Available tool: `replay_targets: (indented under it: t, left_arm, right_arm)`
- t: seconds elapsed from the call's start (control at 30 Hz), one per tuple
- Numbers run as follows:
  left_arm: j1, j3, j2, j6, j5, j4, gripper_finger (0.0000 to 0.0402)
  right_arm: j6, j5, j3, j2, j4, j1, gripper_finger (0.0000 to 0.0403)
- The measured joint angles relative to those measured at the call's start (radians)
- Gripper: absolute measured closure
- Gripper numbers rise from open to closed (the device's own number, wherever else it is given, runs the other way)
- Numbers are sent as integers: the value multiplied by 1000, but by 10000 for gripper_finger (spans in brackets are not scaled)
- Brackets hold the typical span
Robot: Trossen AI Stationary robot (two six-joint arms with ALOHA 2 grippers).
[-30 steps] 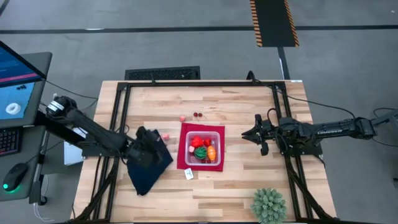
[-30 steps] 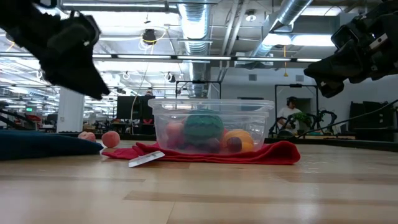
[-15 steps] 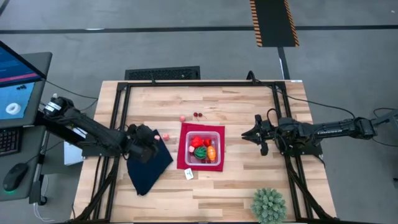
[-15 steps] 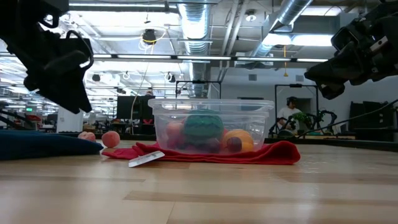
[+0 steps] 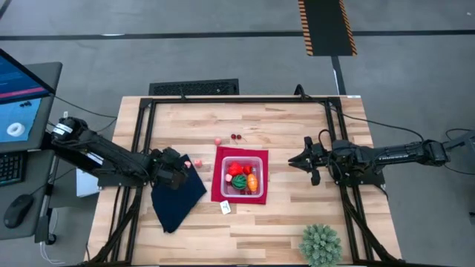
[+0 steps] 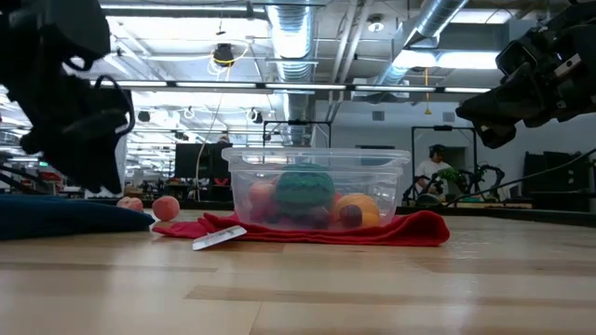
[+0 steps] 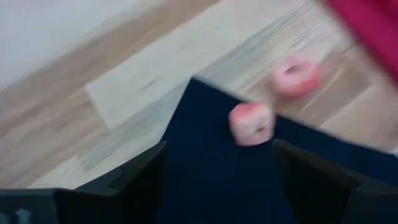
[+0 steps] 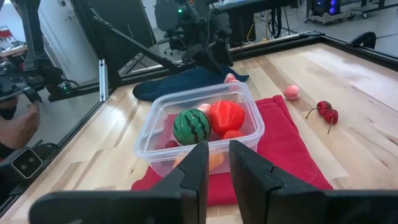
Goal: Pick and placing Produce into tupperware
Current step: Put the peach in the transparent bin
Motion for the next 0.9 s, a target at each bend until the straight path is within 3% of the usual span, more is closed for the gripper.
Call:
replay_targets:
  t: [0.6,0.9]
  left_arm:
    - [59,-90,5,180,33,259,124]
    - [87,-90,118,208,62,350,124]
  right_arm:
    - [0,0,0,0,-2,0,315]
    - [0,0,0,0,-3,0,315]
